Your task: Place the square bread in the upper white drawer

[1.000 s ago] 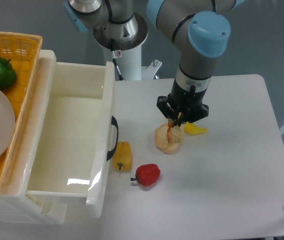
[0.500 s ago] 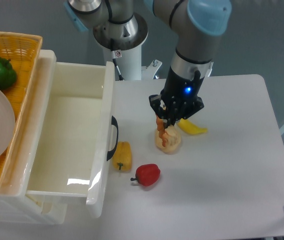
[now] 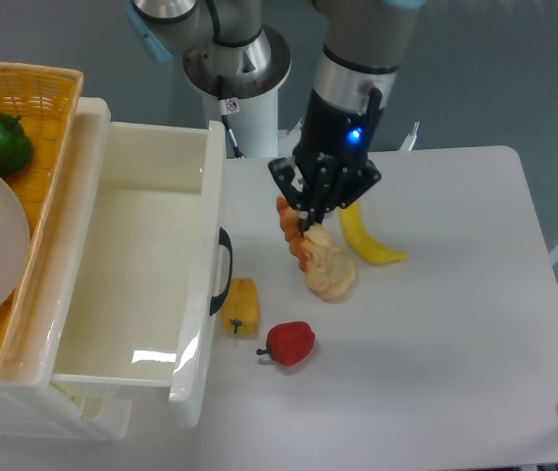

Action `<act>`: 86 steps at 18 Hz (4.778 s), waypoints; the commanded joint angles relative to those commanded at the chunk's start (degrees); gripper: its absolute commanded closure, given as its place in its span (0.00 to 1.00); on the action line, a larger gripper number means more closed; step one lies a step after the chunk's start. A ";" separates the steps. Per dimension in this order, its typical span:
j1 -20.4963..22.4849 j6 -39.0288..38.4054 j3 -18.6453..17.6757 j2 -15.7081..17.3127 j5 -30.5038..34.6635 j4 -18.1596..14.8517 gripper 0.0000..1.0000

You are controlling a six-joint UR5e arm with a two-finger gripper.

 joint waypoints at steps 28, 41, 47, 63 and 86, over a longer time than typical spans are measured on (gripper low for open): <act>-11.86 -1.24 -0.53 -1.05 -1.24 0.18 0.57; -12.75 -0.54 -1.32 -1.58 -1.15 0.35 0.51; -12.75 -0.62 -1.32 -1.66 -1.15 0.35 0.47; -13.71 -0.62 -2.20 -2.02 -2.99 0.70 0.43; 3.42 2.45 -3.69 -3.51 -2.03 4.04 0.37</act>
